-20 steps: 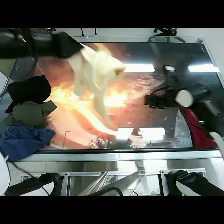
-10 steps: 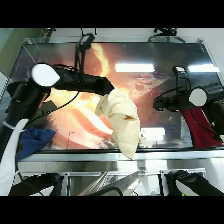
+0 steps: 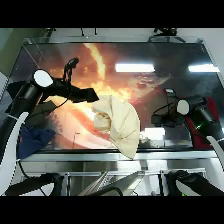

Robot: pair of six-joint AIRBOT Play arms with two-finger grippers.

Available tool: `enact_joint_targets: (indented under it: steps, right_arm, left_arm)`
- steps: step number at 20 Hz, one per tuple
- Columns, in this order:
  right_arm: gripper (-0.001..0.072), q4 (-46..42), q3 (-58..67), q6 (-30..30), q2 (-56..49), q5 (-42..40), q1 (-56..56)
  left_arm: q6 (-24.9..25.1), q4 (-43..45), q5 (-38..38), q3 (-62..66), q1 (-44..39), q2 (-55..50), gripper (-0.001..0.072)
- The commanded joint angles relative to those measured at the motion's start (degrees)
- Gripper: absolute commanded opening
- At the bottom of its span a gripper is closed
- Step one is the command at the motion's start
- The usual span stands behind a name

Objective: Fold the shirts.

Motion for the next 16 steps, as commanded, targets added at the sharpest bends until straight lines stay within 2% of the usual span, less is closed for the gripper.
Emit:
enact_joint_targets:
  steps: [1, 3, 7, 11, 15, 16]
  right_arm:
    - [0.0436, 2.45, -4.74, -0.02, -2.69, -5.7, -0.04]
    - [0.0434, 8.37, -4.74, -2.82, -6.23, -7.74, -0.04]
    - [0.0434, 18.88, -4.74, -10.58, -13.4, -8.17, -0.02]
    - [0.0434, 23.5, -4.76, -15.28, -17.0, -9.03, -0.02]
    - [0.0434, 26.88, -4.81, -18.43, -20.02, -10.54, -0.02]
    - [0.0434, 28.22, -4.81, -19.47, -20.63, -10.54, -0.02]
  left_arm:
    - [0.98, -0.37, 2.62, -13.75, 3.98, 3.43, 0.0674]
    - [1.9, -1.81, 6.27, -21.09, 4.04, 3.98, 0.0656]
    - [8.68, -9.77, 14.97, -31.41, 1.05, 3.91, 0.0656]
    - [8.66, -9.73, 24.5, -34.77, -3.21, 3.65, 0.0656]
    - [8.66, -9.73, 25.92, -31.32, -6.29, -1.57, 0.0654]
    - [8.66, -9.7, 25.88, -29.7, -6.84, -2.78, 0.0547]
